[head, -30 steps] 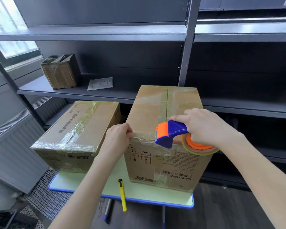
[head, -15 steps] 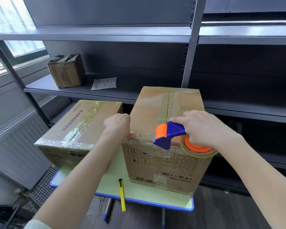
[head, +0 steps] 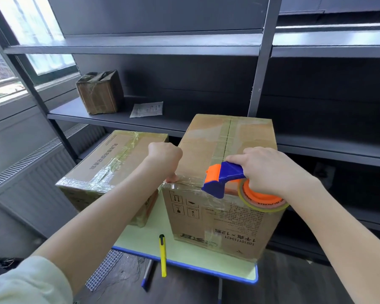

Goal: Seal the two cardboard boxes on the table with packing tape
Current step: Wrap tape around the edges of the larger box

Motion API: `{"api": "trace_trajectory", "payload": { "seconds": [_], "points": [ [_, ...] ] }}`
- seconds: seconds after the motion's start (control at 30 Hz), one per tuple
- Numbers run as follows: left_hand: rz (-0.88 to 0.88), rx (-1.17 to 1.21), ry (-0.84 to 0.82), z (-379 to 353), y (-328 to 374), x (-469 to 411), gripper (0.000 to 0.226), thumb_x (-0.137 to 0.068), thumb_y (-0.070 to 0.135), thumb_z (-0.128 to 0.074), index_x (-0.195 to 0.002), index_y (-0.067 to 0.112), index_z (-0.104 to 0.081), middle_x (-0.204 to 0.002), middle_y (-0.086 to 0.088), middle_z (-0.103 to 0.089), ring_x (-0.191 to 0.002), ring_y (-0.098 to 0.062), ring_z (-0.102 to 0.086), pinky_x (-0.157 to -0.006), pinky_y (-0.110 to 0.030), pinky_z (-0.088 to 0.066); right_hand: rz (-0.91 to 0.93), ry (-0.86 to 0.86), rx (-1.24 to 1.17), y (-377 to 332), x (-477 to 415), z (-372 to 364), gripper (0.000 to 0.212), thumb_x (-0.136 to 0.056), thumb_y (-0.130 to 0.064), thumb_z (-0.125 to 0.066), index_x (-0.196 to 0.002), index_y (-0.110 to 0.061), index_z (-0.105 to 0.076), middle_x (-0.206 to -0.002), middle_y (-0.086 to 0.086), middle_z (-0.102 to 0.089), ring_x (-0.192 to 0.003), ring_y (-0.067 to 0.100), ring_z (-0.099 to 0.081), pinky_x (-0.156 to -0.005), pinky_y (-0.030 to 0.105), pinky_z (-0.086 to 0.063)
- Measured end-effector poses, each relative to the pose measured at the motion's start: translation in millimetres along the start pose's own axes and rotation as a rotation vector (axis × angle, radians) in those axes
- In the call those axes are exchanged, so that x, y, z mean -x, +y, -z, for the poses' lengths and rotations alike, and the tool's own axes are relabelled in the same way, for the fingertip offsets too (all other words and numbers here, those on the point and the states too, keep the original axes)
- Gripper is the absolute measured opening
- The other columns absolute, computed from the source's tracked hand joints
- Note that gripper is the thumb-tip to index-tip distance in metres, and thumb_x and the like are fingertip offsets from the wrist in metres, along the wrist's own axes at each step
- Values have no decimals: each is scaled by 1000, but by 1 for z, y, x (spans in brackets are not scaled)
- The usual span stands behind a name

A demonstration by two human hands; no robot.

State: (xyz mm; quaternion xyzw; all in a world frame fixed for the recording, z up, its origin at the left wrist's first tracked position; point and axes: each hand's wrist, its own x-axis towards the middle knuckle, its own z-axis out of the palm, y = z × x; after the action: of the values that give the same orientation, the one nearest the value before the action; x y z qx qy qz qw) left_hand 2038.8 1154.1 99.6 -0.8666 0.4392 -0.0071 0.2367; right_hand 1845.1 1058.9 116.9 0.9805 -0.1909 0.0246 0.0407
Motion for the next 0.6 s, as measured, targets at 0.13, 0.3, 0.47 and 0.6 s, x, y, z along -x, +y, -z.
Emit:
{"api": "trace_trajectory", "payload": {
  "seconds": [0.13, 0.3, 0.47, 0.6],
  "points": [
    [64, 47, 0, -3, -4, 1, 52, -73, 54, -73, -60, 15, -40, -60, 6, -44, -51, -11, -38, -47, -20, -24, -13, -7, 4, 1, 0, -2, 60, -88, -18, -52, -141, -37, -30, -103, -1, -50, -88, 17, -36, -72, 30, -31],
    [92, 356, -90, -28, -26, -3, 58, -67, 71, -64, -61, 14, -54, -47, 9, -57, -52, -9, -51, -49, -22, -39, -6, -9, -15, 5, 1, -1, 58, -86, -20, -56, -138, -35, -34, -101, 0, -50, -85, 17, -34, -70, 30, -31],
    [-34, 597, 172, -46, -19, 6, 40, -75, 43, -73, -64, 19, -44, -68, 7, -46, -63, -13, -42, -51, -22, -29, 13, -24, -12, 3, -3, -2, 62, -86, -22, -58, -140, -36, -32, -108, 1, -52, -92, 19, -40, -73, 31, -35],
    [-223, 761, 154, -49, -11, 9, 12, -87, 15, -64, -83, 21, -54, -85, 7, -48, -69, -7, -44, -53, -14, -31, -16, -40, -31, 7, -2, 0, 66, -85, -20, -58, -142, -38, -29, -95, -4, -39, -86, 16, -34, -70, 30, -32]
  ]
}}
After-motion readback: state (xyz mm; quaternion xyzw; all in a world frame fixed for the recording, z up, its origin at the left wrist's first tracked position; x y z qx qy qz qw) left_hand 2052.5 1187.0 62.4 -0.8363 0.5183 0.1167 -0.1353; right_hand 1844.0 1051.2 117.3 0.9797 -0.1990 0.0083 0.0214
